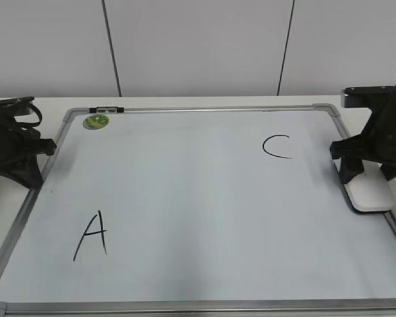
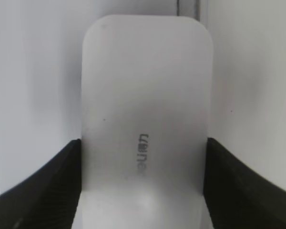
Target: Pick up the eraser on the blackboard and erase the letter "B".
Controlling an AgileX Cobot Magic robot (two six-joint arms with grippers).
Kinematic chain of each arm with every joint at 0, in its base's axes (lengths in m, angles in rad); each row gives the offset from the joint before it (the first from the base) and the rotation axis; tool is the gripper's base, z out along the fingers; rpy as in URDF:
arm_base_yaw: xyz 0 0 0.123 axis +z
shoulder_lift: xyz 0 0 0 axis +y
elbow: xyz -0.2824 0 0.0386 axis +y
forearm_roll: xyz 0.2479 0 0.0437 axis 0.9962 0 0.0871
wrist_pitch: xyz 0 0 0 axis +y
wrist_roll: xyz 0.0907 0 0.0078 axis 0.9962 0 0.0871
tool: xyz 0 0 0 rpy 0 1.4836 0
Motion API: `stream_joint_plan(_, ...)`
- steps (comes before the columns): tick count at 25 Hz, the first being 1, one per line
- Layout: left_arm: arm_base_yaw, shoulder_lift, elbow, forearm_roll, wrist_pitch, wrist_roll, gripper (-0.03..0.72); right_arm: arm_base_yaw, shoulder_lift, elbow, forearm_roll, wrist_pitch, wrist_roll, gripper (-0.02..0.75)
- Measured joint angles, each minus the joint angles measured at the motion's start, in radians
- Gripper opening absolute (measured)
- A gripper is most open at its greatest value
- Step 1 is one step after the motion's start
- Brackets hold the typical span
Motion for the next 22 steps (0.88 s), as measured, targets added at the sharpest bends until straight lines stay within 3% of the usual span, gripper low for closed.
stream_joint_plan(15, 0.000, 0.000, 0.000, 0.014, 0.003, 0.000, 0.047, 0.000, 0.016, -0.024, -0.022, 0.014, 0.002, 0.622)
stream_joint_plan(18, 0.000, 0.000, 0.000, 0.023, 0.022, 0.002, 0.104, 0.000, -0.006, -0.047, -0.024, 0.029, 0.002, 0.623)
stream_joint_plan(22, 0.000, 0.000, 0.000, 0.032, 0.030, 0.002, 0.286, 0.000, -0.038, -0.091, -0.028, 0.084, 0.002, 0.619)
